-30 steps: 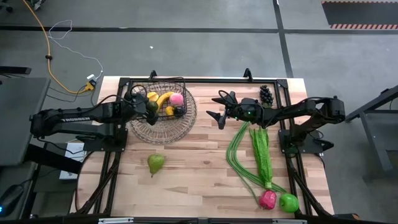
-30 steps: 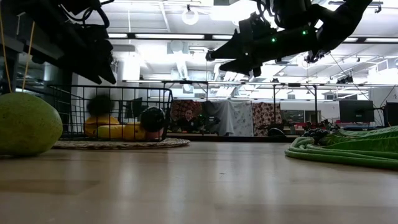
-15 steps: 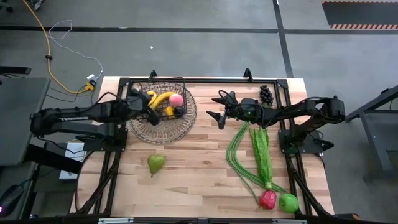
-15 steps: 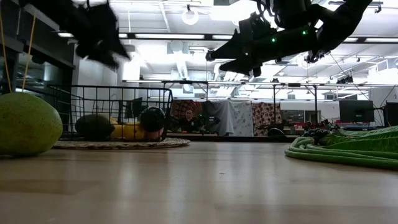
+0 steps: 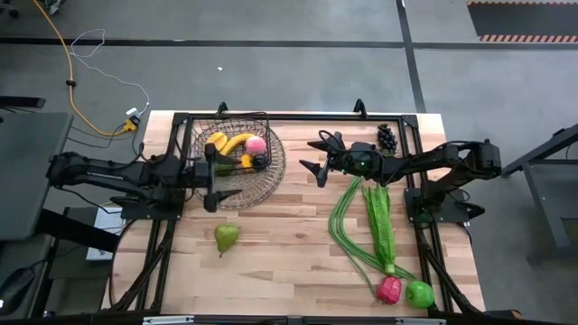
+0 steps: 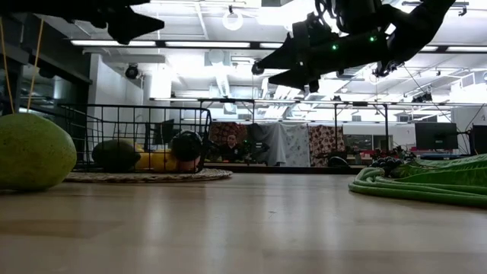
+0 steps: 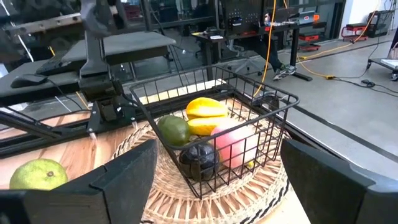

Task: Build produce basket
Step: Put the green pear into the wire basket

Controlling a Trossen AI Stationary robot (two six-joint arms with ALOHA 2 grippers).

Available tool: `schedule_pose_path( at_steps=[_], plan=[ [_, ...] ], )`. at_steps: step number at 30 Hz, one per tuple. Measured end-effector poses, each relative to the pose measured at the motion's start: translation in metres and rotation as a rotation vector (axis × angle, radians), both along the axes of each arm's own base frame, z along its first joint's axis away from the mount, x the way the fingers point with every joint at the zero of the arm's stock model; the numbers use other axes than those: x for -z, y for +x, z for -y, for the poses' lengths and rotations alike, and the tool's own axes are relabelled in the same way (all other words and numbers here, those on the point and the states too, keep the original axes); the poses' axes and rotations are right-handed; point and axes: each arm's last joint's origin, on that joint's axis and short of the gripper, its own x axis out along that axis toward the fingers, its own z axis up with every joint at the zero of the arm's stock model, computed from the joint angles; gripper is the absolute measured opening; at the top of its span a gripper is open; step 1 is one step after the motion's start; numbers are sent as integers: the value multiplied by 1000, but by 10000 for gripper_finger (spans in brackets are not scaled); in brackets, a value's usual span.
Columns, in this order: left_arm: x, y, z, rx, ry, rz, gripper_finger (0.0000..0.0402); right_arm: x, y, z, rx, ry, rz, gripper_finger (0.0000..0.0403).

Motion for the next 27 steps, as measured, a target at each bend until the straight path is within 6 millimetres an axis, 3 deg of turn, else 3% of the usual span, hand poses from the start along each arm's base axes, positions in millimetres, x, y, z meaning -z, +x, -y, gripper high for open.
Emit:
schedule_pose_path(
  at_steps=[27],
  plan=[
    [8, -3, -2, -77, -40, -22, 388, -4, 0, 2, 5, -17, 38, 332]
  ],
)
